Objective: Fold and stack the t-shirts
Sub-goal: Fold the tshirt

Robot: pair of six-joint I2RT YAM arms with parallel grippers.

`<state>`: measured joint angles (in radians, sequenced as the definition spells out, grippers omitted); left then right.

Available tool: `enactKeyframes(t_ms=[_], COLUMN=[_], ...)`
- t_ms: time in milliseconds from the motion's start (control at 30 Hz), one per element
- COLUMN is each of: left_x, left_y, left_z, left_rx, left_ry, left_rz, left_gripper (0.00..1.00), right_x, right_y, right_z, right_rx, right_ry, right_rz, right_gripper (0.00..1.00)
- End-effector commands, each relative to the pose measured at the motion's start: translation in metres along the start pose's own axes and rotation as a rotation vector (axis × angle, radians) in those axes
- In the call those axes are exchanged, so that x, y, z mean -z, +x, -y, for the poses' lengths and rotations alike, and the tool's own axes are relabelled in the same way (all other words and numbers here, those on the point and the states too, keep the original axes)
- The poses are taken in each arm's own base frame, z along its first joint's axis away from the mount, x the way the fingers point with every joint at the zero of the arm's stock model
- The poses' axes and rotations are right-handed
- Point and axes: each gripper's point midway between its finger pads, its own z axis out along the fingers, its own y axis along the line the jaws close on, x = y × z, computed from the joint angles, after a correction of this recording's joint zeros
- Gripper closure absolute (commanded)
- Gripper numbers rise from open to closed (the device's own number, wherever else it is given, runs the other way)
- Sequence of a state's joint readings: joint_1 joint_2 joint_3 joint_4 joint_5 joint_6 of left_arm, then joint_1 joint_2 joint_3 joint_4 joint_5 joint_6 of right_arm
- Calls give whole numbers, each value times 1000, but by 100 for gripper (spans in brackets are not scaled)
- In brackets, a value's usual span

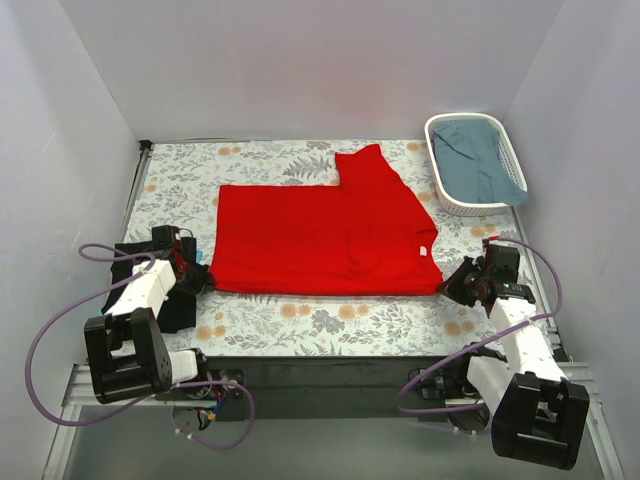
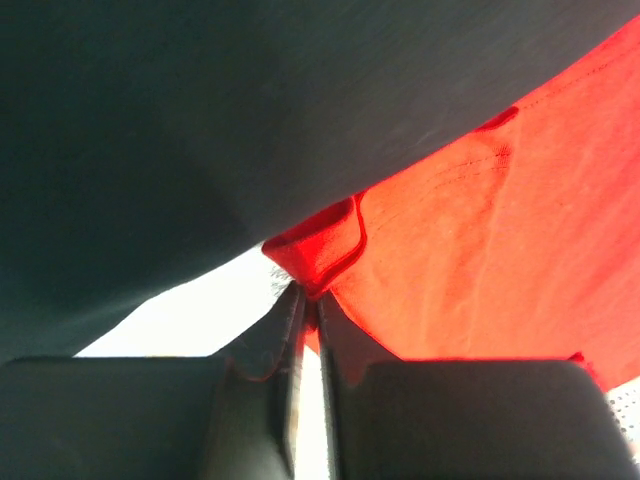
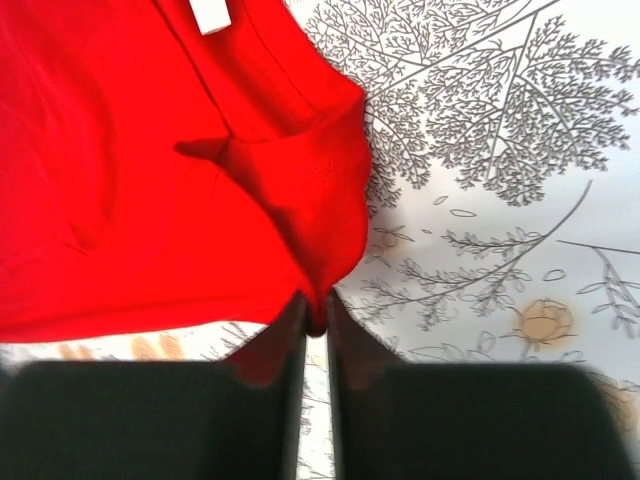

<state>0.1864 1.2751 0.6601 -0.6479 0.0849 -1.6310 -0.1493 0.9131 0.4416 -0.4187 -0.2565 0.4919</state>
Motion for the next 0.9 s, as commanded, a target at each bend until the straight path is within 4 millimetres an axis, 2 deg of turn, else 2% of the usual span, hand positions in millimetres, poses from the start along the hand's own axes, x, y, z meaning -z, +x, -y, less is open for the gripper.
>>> enactKeyframes(t_ms=[0,33,67,100,133,167,233,267,333,367,467,500,533,567,667,700,733,800,833,867], left_x=[8,10,13,21,29,35,58,62,70,70,57,50,47,36,22,19,17,13,11,10], left_y=[-3,-3,-4,-12,-16,-26,-48,-50,-56,-49,-40,-24,-20,-12,2,6,10,22,26,30], left_z=[-12,-13,-11,-4,2,8,33,44,71,84,112,121,129,139,157,161,162,162,159,157], left_rx=[10,8,0,-20,-35,-57,-107,-139,-175,-209,-258,-305,-319,-344,-388,-401,-416,-461,-467,-467], left_ry=[-35,-39,-33,-9,4,21,97,128,182,203,184,177,182,169,175,180,180,171,163,159], left_rz=[42,40,46,80,93,142,233,247,261,248,223,197,186,159,105,91,78,62,53,42], left_gripper=[87,75,70,66,63,53,48,48,48,48,48,48,48,48,50,51,53,54,54,54], right_x=[5,6,6,8,11,14,17,19,17,19,6,9,-2,-1,-23,-22,-32,-36,-40,-43], right_y=[6,3,3,2,-4,-7,-17,-23,-34,-43,-59,-70,-73,-89,-96,-103,-98,-85,-81,-62], right_z=[9,8,8,8,4,1,-13,-25,-36,-57,-83,-102,-107,-126,-143,-160,-161,-180,-183,-194], right_rx=[-6,-2,4,8,19,29,45,71,91,144,202,229,248,273,319,338,351,408,434,493], right_ry=[38,38,41,46,37,26,-21,-48,-32,-59,-67,-105,-110,-143,-161,-193,-184,-194,-168,-175], right_rz=[-11,-4,-1,-4,14,22,57,72,84,103,111,132,115,154,105,107,77,62,65,40], right_gripper=[77,72,68,56,50,47,43,43,42,42,42,42,42,41,41,42,43,43,43,44])
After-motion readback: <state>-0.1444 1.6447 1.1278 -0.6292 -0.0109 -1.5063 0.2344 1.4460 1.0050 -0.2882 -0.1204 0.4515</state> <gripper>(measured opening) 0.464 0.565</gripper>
